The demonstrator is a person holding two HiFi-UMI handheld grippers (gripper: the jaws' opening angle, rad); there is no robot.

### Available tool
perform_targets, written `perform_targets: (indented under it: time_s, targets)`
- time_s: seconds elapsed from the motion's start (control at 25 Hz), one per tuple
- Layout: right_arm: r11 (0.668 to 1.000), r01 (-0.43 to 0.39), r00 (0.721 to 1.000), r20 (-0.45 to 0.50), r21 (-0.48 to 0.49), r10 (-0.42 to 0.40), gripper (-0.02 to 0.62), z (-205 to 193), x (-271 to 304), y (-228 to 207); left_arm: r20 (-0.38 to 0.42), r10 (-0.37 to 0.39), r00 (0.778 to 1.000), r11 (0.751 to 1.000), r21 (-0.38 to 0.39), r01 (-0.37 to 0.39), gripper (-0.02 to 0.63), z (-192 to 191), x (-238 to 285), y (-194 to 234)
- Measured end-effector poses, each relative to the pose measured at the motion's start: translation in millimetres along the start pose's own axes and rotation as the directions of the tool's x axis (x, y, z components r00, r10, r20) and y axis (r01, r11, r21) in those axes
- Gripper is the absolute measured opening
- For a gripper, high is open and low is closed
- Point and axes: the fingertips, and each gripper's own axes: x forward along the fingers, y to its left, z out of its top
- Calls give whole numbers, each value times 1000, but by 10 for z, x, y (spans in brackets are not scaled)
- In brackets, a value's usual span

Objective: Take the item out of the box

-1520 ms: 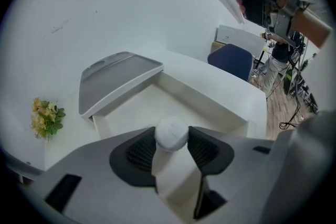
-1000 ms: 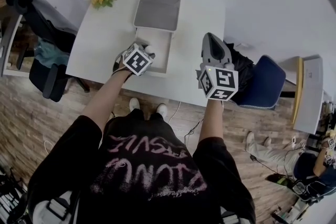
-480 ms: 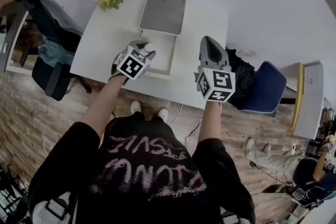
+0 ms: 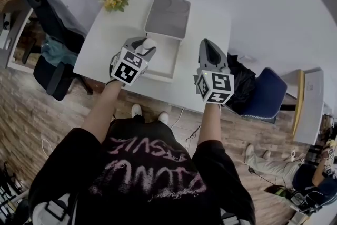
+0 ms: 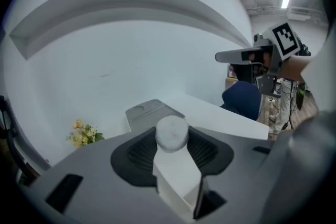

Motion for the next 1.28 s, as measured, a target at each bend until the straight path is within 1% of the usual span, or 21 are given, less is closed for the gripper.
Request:
perform_targets:
  time_s: [0.2, 0.4, 0.52, 0.68, 1.0, 1.28]
  targets:
    - [1000, -18, 1000, 9, -1, 18, 6, 44, 42, 81, 96, 41, 995, 999, -20, -40, 176, 266, -257, 106]
    - [1000, -15, 1000, 17, 5, 15, 6, 85, 73, 88, 158, 83, 984, 996, -30, -79, 176, 424, -454, 210]
    - [1000, -13, 1000, 21, 3, 13, 6, 106, 58, 81, 184, 104, 977, 994, -34, -100, 176, 487, -554, 250]
    - [1000, -12, 1000, 22, 6, 12, 6, 117, 54, 107, 221, 115, 969, 993, -35, -110, 176, 576, -662, 266]
    - [1000, -6, 999, 32, 5, 6, 6, 176, 24, 88, 296, 139, 945, 989, -84, -120, 176, 749, -839, 331]
    - [1000, -5, 1000, 22, 4, 5, 6, 177, 11, 92, 311, 153, 938, 988, -81, -134, 176, 796, -887, 365]
